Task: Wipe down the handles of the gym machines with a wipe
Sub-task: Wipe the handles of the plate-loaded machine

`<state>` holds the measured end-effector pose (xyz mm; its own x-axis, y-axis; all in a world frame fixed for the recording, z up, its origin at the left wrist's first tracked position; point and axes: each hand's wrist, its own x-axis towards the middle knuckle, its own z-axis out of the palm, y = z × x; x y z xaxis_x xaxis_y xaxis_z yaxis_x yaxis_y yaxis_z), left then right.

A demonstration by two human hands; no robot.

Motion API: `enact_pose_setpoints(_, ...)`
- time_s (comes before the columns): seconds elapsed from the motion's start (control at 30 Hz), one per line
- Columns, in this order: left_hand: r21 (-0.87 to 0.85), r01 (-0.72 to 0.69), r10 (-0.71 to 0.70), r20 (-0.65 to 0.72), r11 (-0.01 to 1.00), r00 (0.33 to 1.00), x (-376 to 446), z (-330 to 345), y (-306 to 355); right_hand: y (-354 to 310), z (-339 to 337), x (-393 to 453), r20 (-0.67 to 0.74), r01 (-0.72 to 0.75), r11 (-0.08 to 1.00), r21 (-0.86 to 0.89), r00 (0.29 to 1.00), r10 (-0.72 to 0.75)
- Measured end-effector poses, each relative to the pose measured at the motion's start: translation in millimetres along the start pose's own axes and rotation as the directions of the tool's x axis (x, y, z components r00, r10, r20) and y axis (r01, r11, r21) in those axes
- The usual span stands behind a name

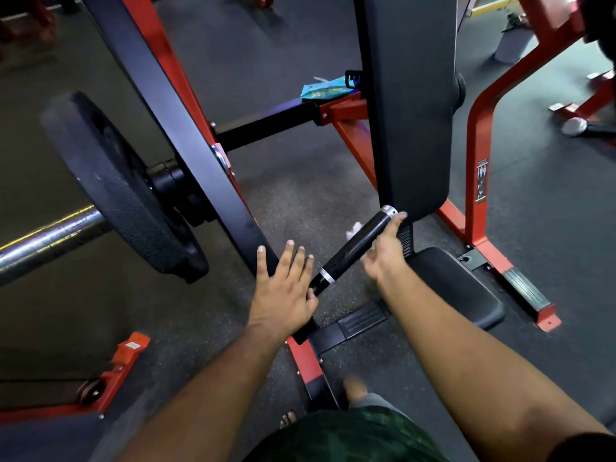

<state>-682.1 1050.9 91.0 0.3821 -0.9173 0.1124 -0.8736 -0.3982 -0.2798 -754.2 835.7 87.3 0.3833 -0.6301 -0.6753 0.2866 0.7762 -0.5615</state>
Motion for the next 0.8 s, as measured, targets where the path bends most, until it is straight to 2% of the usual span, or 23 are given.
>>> enact_pose_setpoints(0.07, 0.007, 0.006, -0.006, 0.003, 1.0, 1.0, 0.1, -0.7, 0.2, -14.0, 4.7, 8.5, -0.042, 0.067, 0.995, 0.073, 0.997, -0.064)
enact_pose_setpoints(0.17, 0.002, 0.018, -0.018, -0.011, 1.0, 1.0, -0.2, -0.2, 1.2, 0.6, 4.6, -5.9, -0.043, 0.096, 0.995, -0.026, 0.994, -0.097)
enact_pose_setpoints(0.27, -0.003, 0.029, -0.029, -0.04, 1.0, 0.999, 0.2, 0.4, 3.0, 59.1, -10.4, -24.7, 0.018, -0.013, 0.991, -0.135, 1.0, 0.015)
enact_pose_setpoints(0.33, -0.007, 0.03, -0.03, -0.058, 1.0, 0.998, 0.1, 1.2, 3.0, 92.0, -20.5, -39.1, 0.077, -0.094, 0.987, -0.131, 0.992, 0.104)
enact_pose_setpoints(0.4, -0.001, 0.035, -0.035, -0.057, 0.999, 0.998, -0.4, 1.7, 2.3, 99.8, -30.3, -42.5, 0.124, -0.104, 0.987, -0.12, 0.985, 0.119)
enact_pose_setpoints(0.47, 0.006, 0.039, -0.038, -0.043, 0.999, 0.998, -1.2, 3.1, 2.9, 79.2, -36.4, -39.1, 0.052, -0.006, 0.992, -0.123, 0.999, 0.012)
enact_pose_setpoints(0.53, 0.015, 0.05, -0.049, -0.029, 0.999, 0.998, -2.6, 4.2, 5.0, 40.9, -40.0, -28.0, -0.032, 0.228, 0.95, -0.215, 0.97, -0.24)
enact_pose_setpoints(0.57, 0.014, 0.054, -0.054, -0.025, 0.998, 0.998, -3.1, 4.6, 6.0, 18.8, -40.5, -23.6, -0.005, 0.394, 0.857, -0.331, 0.908, -0.42)
enact_pose_setpoints(0.6, 0.013, 0.056, -0.055, -0.026, 0.998, 0.998, -3.1, 5.6, 6.3, 0.4, -40.8, -16.4, 0.085, 0.539, 0.694, -0.478, 0.814, -0.574)
enact_pose_setpoints(0.63, 0.014, 0.063, -0.062, -0.028, 0.998, 0.998, -3.7, 5.4, 6.6, -12.6, -40.4, -10.0, 0.246, 0.634, 0.46, -0.622, 0.716, -0.654)
enact_pose_setpoints(0.67, 0.022, 0.069, -0.069, -0.028, 0.997, 0.997, -4.4, 5.7, 6.5, -19.2, -38.3, -3.8, 0.418, 0.66, 0.176, -0.731, 0.636, -0.648)
enact_pose_setpoints(0.7, 0.031, 0.077, -0.076, -0.02, 0.997, 0.997, -5.6, 5.4, 6.4, -18.1, -37.4, 4.2, 0.576, 0.638, -0.121, -0.761, 0.577, -0.579)
enact_pose_setpoints(0.73, 0.04, 0.084, -0.084, -0.008, 0.996, 0.996, -6.6, 4.8, 6.5, -11.4, -39.9, 11.7, 0.694, 0.595, -0.368, -0.715, 0.541, -0.474)
enact_pose_setpoints(0.77, 0.048, 0.091, -0.091, 0.008, 0.995, 0.996, -7.8, 5.2, 7.4, -1.6, -43.7, 13.0, 0.755, 0.556, -0.515, -0.652, 0.535, -0.379)
enact_pose_setpoints(0.8, 0.058, 0.102, -0.103, 0.022, 0.993, 0.994, -10.6, 5.8, 8.4, 11.3, -49.0, 13.6, 0.792, 0.555, -0.582, -0.594, 0.531, -0.303)
